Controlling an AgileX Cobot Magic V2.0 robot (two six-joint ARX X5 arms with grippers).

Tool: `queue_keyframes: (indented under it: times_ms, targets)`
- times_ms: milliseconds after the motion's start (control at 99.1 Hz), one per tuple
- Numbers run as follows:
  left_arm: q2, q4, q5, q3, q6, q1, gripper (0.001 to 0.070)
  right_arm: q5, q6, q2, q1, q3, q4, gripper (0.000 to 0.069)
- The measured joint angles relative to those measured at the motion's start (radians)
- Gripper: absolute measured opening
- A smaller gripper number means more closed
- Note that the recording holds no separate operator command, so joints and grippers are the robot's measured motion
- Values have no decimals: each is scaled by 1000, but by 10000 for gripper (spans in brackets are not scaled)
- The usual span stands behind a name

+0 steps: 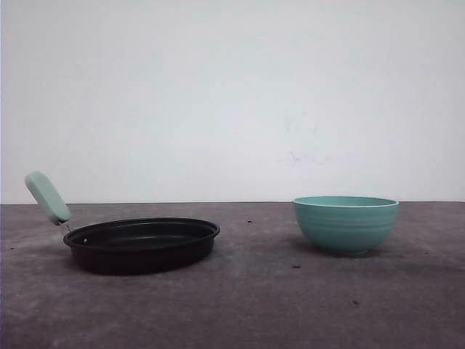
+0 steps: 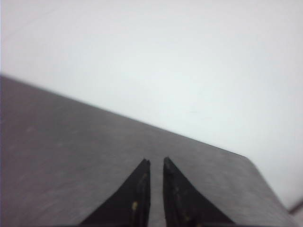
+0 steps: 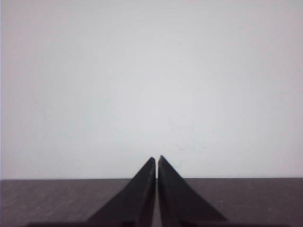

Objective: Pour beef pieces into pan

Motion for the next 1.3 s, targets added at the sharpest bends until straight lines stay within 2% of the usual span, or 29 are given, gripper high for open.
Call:
queue_keyframes:
  times_ms: [61, 101, 131, 172, 222, 283, 333, 393, 454, 575, 737, 807, 948, 1019, 1120, 1180, 1302]
  targets:
    - [46, -41, 37, 68, 7, -8, 23, -24, -5, 45, 0, 47, -41, 10]
    - [72, -66, 62, 105, 11, -13, 27, -36, -8, 74, 0, 76, -73, 38]
    - [89, -85, 82, 129, 15, -16, 37, -49, -9, 93, 0, 98, -92, 92]
    - [108, -100, 105, 153, 19, -19, 76, -68, -10, 117, 0, 123, -112, 205]
    - [122, -116, 120, 170, 23, -20, 184, -82, -10, 140, 0, 152, -128, 356]
    - [123, -127, 128, 175, 27, -20, 379, -90, -10, 163, 0, 185, -148, 546]
    - [120, -130, 128, 175, 34, -21, 497, -95, -9, 175, 0, 200, -163, 632]
    - [118, -141, 127, 176, 38, -25, 565, -96, -9, 181, 0, 208, -170, 679]
    - [119, -162, 116, 178, 37, -33, 593, -96, -8, 181, 0, 208, -185, 683]
    - [145, -171, 55, 174, 36, -77, 658, -96, -8, 196, 0, 208, -268, 683]
    - [192, -122, 23, 61, 14, -112, 676, -96, -8, 251, 0, 208, -420, 684]
    - [217, -56, 21, -41, -45, -112, 677, -96, -8, 270, 0, 208, -466, 684]
    - [248, 126, 16, -309, -249, -111, 678, -102, -8, 271, 0, 208, -504, 684]
    - [281, 182, 14, -406, -325, -111, 678, -103, -8, 264, 0, 208, -506, 684]
    - [352, 206, -5, -485, -374, -113, 678, -103, -8, 251, 0, 208, -513, 684]
    - [400, 231, -6, -496, -381, -116, 678, -103, -8, 248, 0, 208, -518, 684]
    - [481, 384, 1, -494, -385, -117, 678, -103, -8, 248, 0, 208, -542, 684]
